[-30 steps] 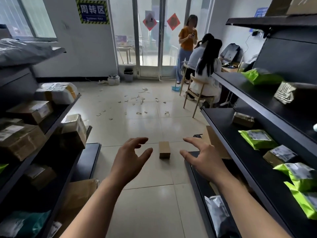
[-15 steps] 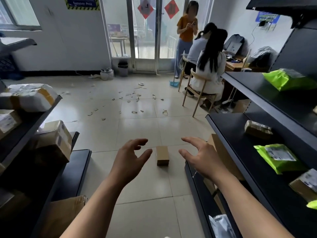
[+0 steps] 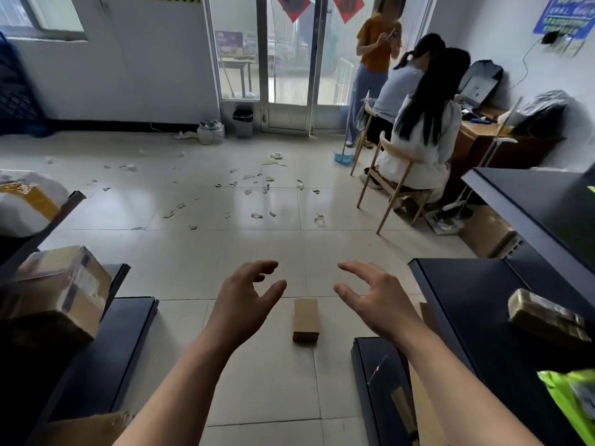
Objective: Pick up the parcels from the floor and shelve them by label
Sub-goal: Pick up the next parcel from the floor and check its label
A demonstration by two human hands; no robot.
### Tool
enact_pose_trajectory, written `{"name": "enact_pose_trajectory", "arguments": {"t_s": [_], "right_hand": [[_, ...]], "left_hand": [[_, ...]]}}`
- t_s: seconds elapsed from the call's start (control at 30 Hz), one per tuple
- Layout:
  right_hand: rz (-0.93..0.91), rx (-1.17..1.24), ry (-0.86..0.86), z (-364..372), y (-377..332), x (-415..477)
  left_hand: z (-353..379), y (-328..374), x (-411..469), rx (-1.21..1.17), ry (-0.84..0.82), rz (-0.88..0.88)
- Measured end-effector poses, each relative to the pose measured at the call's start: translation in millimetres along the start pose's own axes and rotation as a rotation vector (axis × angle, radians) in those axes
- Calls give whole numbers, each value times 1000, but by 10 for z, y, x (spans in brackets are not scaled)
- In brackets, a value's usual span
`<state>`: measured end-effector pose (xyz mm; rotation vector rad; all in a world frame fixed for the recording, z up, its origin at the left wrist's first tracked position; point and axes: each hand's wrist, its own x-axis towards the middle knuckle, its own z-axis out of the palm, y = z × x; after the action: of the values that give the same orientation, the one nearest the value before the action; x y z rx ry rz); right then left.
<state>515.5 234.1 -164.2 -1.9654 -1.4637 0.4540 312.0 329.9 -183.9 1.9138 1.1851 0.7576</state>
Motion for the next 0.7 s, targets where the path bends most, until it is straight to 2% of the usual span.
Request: {"name": "enact_pose_trajectory", "arguments": {"t_s": [0.37, 0.7], "right_hand": [[136, -26, -30, 467, 756, 1496], [259, -36, -20, 1243, 1735, 2691]], "left_hand": [[526, -561, 1616, 84, -158, -28], [1285, -1426, 3045, 165, -304, -55]]}}
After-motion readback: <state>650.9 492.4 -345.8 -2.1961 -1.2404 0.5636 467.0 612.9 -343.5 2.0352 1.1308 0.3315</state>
